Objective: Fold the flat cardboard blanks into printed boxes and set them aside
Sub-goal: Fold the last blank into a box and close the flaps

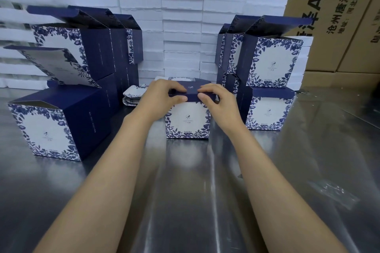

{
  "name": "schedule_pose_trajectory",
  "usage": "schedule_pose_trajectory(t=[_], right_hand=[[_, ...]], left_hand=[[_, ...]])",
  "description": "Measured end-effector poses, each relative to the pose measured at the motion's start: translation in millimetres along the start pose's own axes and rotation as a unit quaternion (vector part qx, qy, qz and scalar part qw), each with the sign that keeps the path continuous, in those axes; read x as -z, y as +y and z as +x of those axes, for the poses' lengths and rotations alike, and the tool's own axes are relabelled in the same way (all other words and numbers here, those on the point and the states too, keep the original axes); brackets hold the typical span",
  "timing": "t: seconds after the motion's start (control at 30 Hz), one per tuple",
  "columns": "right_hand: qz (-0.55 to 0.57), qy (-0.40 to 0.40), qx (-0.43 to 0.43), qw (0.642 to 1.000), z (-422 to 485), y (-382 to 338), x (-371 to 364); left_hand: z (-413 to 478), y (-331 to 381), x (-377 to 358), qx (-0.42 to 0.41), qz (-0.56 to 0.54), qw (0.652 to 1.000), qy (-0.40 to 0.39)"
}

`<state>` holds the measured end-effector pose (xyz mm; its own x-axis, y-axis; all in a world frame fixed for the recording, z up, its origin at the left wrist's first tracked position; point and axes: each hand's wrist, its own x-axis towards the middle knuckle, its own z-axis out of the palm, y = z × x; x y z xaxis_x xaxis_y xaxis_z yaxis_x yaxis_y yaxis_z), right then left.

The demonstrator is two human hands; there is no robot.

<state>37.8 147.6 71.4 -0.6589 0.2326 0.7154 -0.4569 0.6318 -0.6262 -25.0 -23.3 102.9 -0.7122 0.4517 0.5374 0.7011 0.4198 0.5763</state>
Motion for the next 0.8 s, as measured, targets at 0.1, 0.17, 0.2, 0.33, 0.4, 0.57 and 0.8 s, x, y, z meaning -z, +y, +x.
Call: schedule_pose_trajectory(t=[0.1, 0.17, 0.2, 0.33, 0.4, 0.57, 0.8], right_hand=[[-0.008, -0.009, -0.002, 1.0, -3, 1, -2], [-0.025, -0.012, 0.007, 1.0, -4, 0, -4], [-0.029, -0.014, 0.007, 0.999, -4, 0, -4], [-0.029, -0.01, 0.001, 1.0, -4, 0, -6], [-0.023, 0.013, 0.002, 1.0, -7, 0, -10], [-0.024, 0.063, 0.012, 0.998, -12, 1, -21], [0.053, 0.034, -0.026, 0.998, -14, 4, -14]], left_hand=[[-1, -5, -2, 0.0, -0.019, 1.0, 0.0], [-2, -7, -1, -0.015, -0.02, 1.0, 0.0], [-2, -8, -1, -0.03, -0.018, 0.999, 0.0], [-7, -13, -9, -0.08, -0.021, 0.996, 0.038], [-11, -14, -19, -0.074, -0.045, 0.993, 0.082], [-12, -13, -29, -0.063, -0.026, 0.989, 0.13], [-10, -10, -22, -0.157, 0.059, 0.981, 0.1]])
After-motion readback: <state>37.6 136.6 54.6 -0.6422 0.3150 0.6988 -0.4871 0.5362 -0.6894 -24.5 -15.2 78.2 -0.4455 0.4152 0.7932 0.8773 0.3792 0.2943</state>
